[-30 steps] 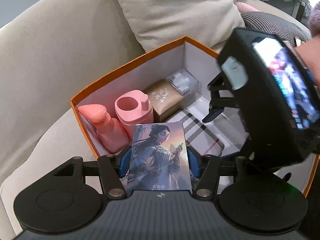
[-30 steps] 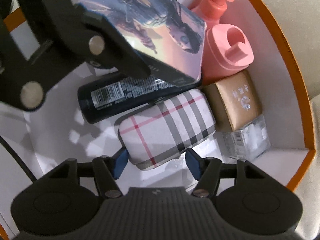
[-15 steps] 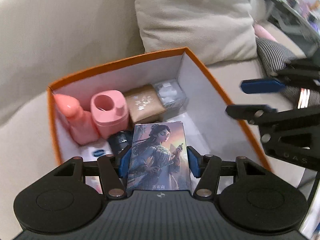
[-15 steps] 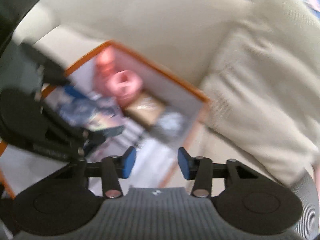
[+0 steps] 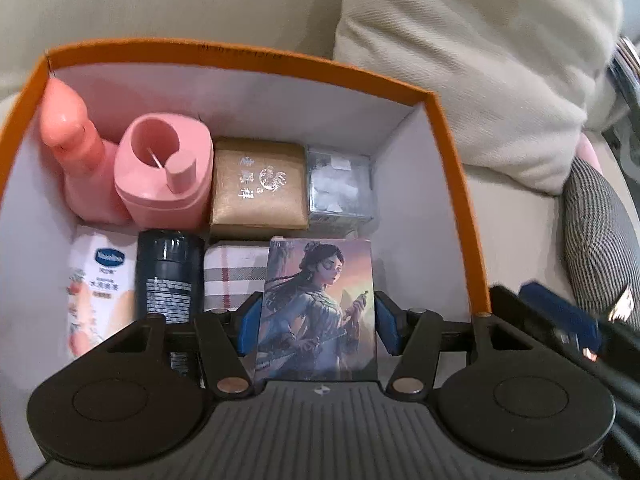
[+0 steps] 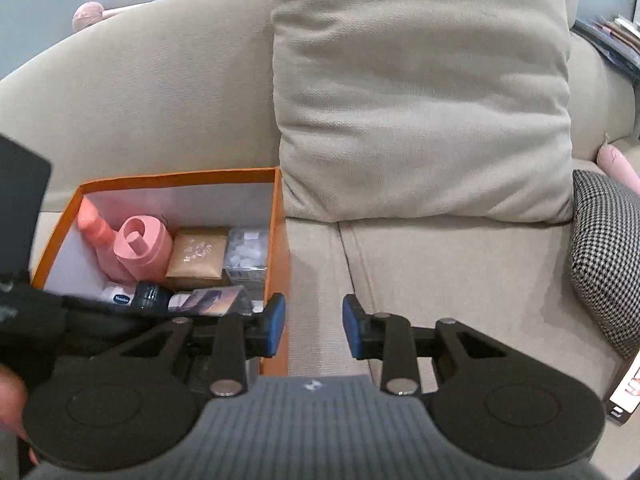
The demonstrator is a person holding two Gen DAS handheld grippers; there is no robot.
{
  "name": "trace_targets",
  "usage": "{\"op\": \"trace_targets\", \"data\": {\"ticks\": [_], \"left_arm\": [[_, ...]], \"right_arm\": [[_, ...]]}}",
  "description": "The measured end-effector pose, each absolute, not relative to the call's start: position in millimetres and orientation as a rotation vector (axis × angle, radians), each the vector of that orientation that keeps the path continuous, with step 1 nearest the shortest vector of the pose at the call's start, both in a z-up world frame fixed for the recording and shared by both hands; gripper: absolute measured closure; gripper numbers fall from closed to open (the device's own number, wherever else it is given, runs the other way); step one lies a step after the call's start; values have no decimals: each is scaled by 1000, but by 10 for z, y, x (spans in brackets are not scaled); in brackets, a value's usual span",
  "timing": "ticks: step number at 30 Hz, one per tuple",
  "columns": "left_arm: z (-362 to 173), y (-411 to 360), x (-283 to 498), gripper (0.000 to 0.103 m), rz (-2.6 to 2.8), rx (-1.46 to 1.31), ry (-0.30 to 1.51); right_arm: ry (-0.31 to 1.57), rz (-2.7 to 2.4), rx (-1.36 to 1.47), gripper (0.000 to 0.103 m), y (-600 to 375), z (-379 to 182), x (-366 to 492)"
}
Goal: Organize rigid objects
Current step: 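Open the right tool over the shoebox while the left tool sets the card box upright inside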
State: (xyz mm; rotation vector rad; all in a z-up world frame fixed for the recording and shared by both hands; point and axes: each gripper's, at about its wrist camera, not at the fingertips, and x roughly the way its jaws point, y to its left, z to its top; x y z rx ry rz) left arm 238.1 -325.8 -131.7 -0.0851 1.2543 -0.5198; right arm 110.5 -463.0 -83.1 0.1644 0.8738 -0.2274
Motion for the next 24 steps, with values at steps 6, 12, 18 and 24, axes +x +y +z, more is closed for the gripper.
{"op": "trace_targets", "data": {"ticks": [6,12,18,24], "left_arm": [[-1366,-3273,2441,38,-541,-123,1259],[-1281,-3223,2392,55,-647,-40,1255],[-1373,-3166,2221,81,-723,82,1265],[-1441,-3172,2284,88,-712,0,1263]], "right_arm": [[876,-219,208,70,-4665,-884,1084],[881,-219,233,70,-4699,-922,1016],[892,-204,208,70,-4619,-939,964],[898,-208,187,73,-4574,-943,960]]}}
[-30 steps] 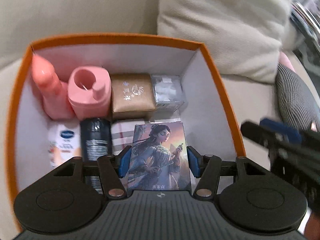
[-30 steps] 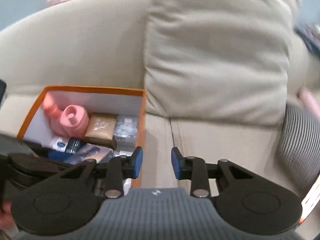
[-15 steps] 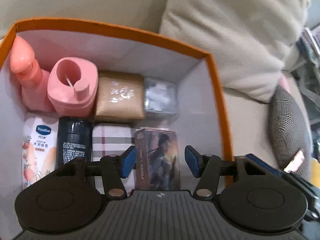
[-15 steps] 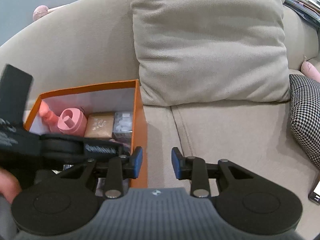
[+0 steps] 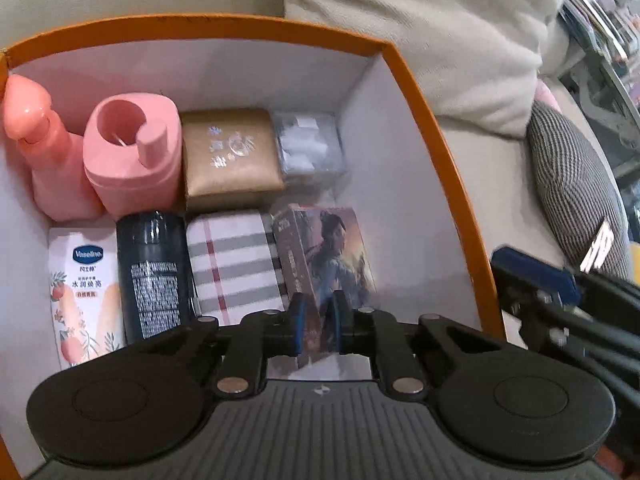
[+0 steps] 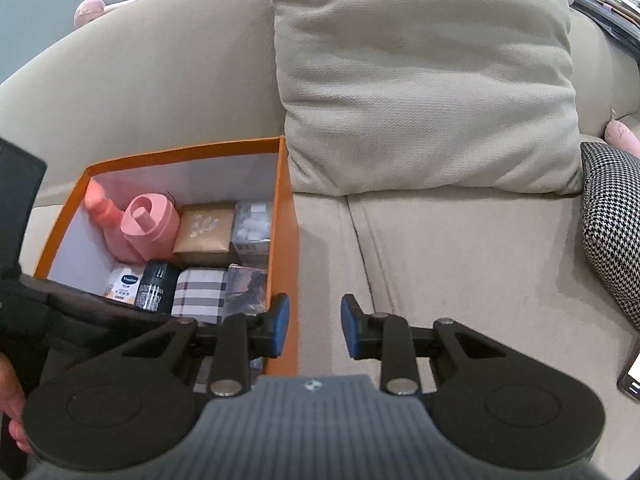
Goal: Organize rigid objects
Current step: 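Open the right tool over the shoebox while the left tool sets the card box upright inside, then open the left tool and withdraw both tools toward the tape measure and tin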
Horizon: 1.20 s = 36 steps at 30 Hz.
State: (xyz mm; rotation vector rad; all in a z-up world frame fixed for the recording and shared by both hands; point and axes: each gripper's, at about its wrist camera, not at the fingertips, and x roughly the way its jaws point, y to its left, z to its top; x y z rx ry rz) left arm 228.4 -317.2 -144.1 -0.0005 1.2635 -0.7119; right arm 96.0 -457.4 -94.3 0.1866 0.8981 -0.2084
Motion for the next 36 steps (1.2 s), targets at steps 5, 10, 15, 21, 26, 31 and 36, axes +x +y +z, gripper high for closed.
{"op": "trace_targets", "data": {"ticks": [5,10,15,21,26,31,36], "left_arm": [[-1451,-3153,2395,90,-666,-75,1259],[-1431,-3184,2479,92,-652,-77,1247],[-1269,-3145,2387,95,-678,-30,1197],[-789,-2867,2139,95,-708,29,1078],[-355,-2459,1838,94,-713,72,953],[-86,-1901,1540,94,-683,72,883],[-75,-1266,1276,94,-627,16,884]], "right_arm": [[892,-216,159,74,-4528,-941,988],[892,-219,150,76,-4505,-933,998],[879,-225,125,76,-4460,-854,972],[847,-221,114,76,-4331,-626,899],[816,-203,112,76,-4116,-454,759],[805,-149,130,75,-3770,-365,580],[764,-45,201,70,-3299,-317,335]]}}
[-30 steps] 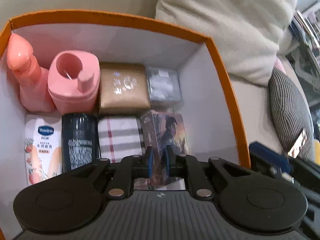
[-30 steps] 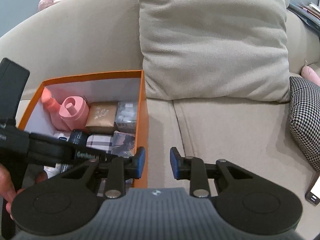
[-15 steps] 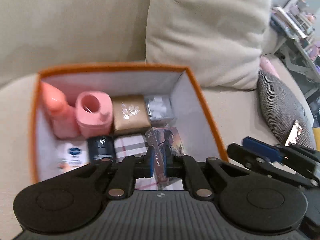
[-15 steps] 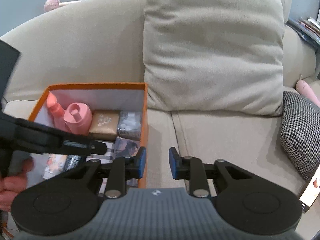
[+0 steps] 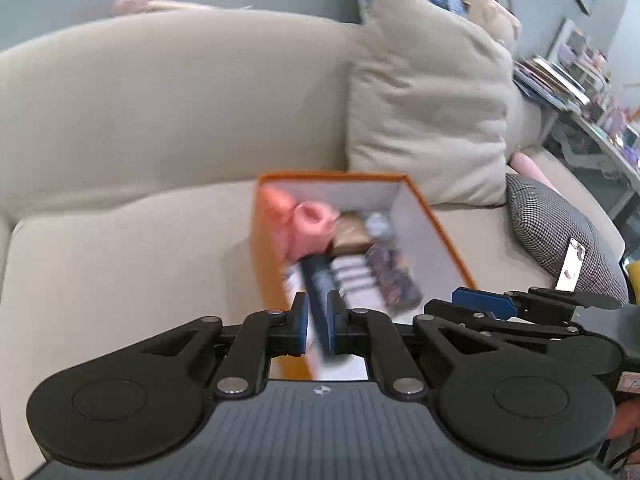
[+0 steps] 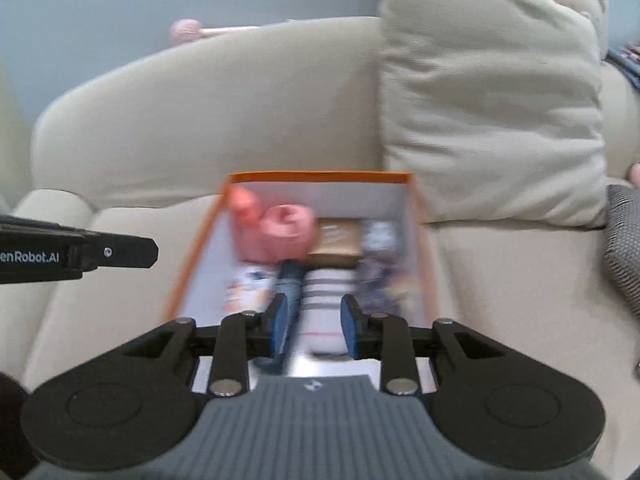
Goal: Organize rigid objects
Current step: 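Open the left tool and withdraw both tools toward the tape measure and tin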
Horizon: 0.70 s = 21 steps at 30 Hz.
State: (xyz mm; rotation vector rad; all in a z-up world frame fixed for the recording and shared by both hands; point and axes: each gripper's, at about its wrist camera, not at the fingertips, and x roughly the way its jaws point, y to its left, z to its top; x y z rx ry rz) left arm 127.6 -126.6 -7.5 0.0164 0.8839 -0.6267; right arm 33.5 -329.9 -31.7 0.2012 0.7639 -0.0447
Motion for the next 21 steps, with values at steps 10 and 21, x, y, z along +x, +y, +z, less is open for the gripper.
{"op": "trace_targets", "data": {"ticks": [10,21], "left_arm": [[-746,-514,946,94,-505,-74,1039],[-1189,-624,911,75,-561,130,1041]], "right_arm": [[838,82,338,70,-2344,-654,-12],[688,-37,170,75,-1848,-838,-314]]}}
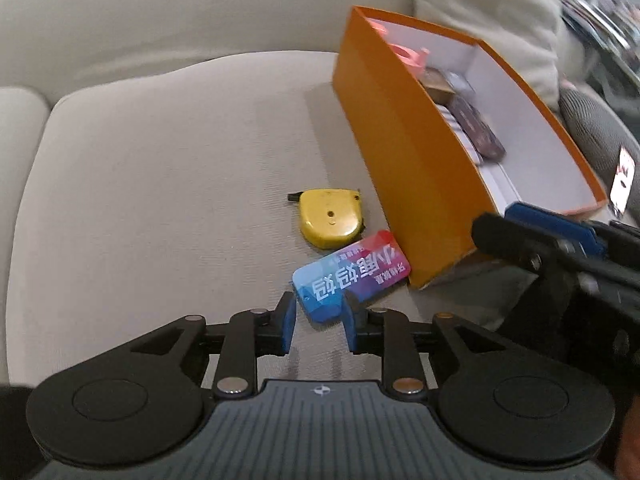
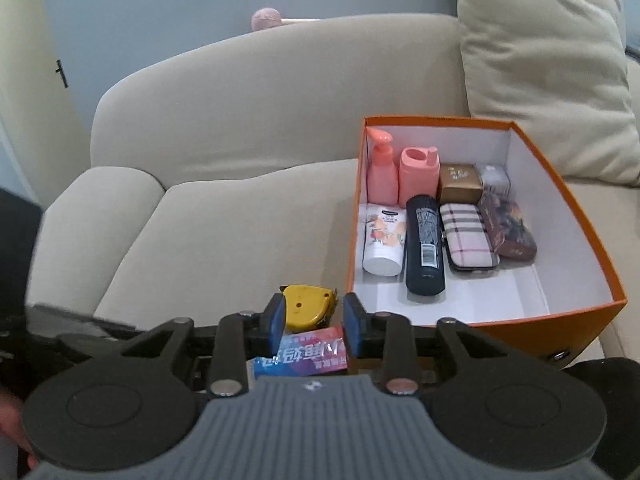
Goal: Organize rigid objects
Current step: 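Open the left tool and withdraw both tools toward the tape measure and tin, then grasp the blue-pink candy tin with the left tool while the right tool grasps the yellow tape measure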
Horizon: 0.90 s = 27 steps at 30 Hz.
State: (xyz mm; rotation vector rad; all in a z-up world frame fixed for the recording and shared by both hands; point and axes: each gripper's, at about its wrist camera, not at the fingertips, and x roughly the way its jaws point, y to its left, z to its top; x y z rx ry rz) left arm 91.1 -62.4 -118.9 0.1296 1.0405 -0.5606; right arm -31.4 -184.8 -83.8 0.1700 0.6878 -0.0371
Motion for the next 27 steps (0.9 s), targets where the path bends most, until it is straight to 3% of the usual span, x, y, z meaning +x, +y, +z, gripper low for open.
{"op": "trace_targets", "data": {"ticks": [2,10,13,18,27], "left_arm": [[-1215,-644,889,73,-594,166,1022],[-1383,-975,715,63,-702,516,910],[-1490,-1102,668,63,-722,634,875],[-1665,-1325,510,53,-802,837,791],[-1819,-1522,459,48,-796,990,709]], "right_arm": [[712,-25,149,83,-1817,-870,-341],[990,-64,230,83,-1992,-1409,-45],[1009,-65,245,83,-2032,-1497,-17],[1018,-73,293,82,-2140,-1562,7],[1061,-112,437,79,-2435,-1712,4]]}}
